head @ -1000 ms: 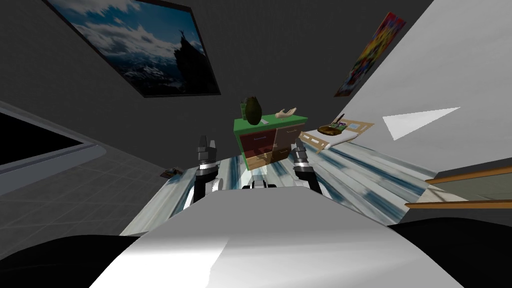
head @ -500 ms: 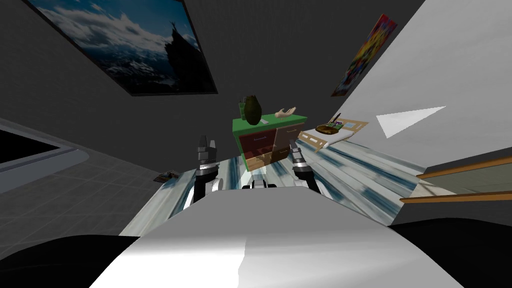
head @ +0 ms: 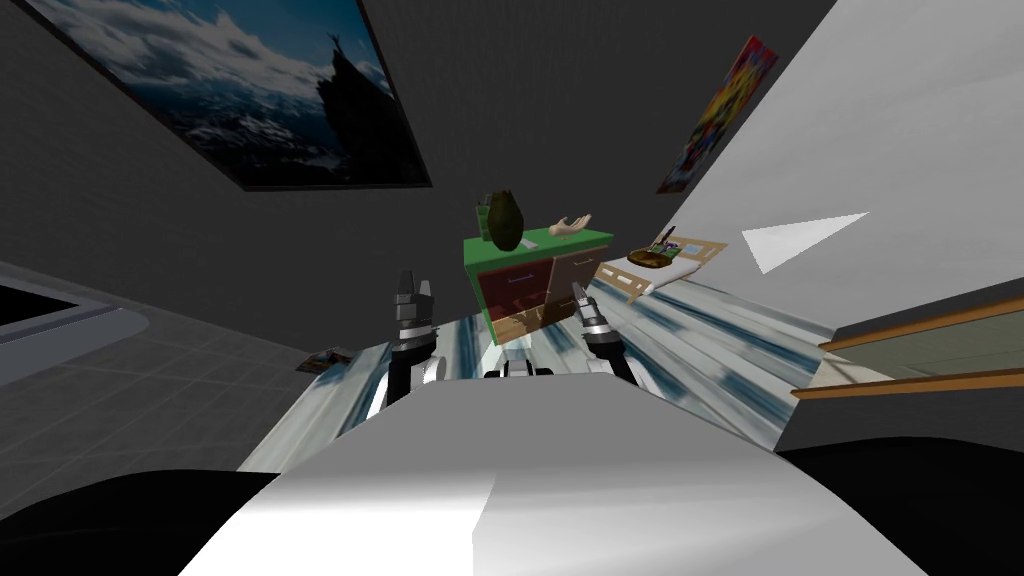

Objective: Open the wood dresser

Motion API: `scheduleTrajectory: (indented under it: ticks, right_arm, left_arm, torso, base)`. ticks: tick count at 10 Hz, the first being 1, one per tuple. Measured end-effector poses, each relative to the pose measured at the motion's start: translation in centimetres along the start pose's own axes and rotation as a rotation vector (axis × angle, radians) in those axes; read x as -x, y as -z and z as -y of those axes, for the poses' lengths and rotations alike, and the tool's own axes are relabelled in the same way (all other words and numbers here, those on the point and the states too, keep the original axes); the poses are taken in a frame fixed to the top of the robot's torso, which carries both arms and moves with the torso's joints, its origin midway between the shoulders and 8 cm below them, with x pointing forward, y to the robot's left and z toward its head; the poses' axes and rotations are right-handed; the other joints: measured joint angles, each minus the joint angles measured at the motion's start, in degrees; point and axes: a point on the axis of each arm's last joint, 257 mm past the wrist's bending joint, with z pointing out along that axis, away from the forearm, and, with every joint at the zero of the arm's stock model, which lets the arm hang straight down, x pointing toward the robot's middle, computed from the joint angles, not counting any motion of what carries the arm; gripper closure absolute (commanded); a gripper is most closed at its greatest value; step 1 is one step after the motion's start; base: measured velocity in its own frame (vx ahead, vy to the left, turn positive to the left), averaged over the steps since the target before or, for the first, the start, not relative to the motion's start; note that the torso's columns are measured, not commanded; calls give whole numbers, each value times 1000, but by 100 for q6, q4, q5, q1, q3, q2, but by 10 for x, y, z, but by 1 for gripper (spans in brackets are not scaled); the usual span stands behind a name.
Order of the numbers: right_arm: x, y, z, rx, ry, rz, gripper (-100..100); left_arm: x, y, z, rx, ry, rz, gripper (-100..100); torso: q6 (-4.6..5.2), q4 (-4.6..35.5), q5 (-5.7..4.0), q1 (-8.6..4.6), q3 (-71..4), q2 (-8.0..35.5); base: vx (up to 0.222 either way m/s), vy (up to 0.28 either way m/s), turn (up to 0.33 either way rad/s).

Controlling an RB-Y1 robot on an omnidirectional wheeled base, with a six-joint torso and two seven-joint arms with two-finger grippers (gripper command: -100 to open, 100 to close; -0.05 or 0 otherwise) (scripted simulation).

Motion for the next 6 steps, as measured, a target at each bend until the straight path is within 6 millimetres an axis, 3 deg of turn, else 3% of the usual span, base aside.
scheduleTrajectory:
  ticks: [6]
  right_arm:
    - [-16,-1,1,40,206,-48,-100]
  left_arm:
    - [0,0,0,0,0,0,0]
  torso:
    - [0,0,1,4,0,-1]
  base:
    - [31,33,-50]
